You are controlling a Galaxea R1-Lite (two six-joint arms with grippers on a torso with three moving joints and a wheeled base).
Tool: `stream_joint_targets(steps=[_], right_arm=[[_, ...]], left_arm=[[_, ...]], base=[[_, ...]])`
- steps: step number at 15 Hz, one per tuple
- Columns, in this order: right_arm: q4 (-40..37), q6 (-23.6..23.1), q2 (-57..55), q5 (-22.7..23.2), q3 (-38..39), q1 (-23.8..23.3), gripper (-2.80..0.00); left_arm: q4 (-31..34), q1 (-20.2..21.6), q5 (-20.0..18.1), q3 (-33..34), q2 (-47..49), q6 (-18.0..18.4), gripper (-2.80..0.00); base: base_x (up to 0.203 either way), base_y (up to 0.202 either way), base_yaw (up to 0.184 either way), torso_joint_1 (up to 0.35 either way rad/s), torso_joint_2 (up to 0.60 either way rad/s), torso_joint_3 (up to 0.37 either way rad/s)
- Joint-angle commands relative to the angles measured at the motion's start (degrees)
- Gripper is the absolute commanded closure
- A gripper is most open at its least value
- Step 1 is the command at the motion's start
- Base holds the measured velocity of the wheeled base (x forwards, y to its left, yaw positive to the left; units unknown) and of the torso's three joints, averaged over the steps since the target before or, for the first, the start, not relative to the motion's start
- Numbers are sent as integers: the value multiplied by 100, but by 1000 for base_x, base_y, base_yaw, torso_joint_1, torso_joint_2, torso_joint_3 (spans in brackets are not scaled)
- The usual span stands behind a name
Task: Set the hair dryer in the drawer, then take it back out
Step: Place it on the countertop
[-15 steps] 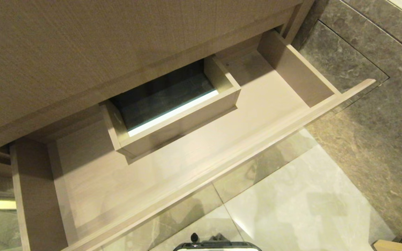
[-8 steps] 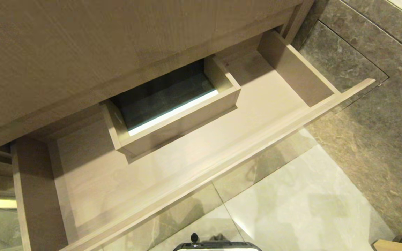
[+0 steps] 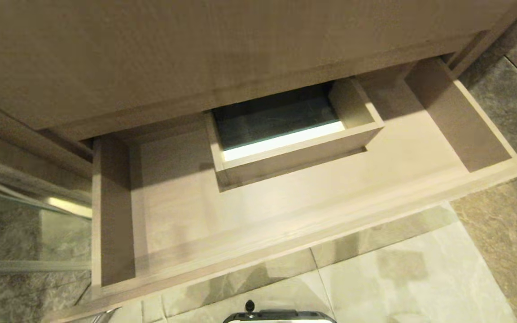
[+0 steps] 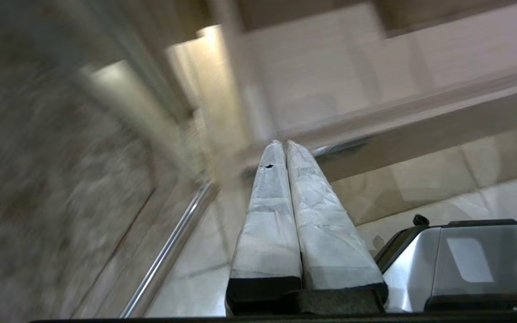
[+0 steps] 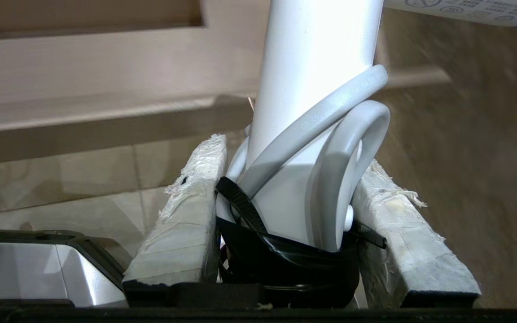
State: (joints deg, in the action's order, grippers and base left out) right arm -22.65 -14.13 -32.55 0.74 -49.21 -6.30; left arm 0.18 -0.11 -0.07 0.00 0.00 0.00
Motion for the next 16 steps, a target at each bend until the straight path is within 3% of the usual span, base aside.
stream_joint_targets(steps=[1, 12, 16], right_arm=[[-20, -11, -15, 5, 8, 6, 0], [-38, -37, -23, 40, -19, 6, 0], [-81, -173, -23, 31, -45, 6, 0]], left_arm=[[-1, 2, -1, 9, 0, 0, 0], [-1, -7, -1, 0, 0, 0, 0], [-1, 2, -1, 9, 0, 0, 0]], base=[[2, -9, 174, 7, 1, -1], [1, -9, 169, 3, 3, 3], [1, -1, 51, 0, 1, 1]])
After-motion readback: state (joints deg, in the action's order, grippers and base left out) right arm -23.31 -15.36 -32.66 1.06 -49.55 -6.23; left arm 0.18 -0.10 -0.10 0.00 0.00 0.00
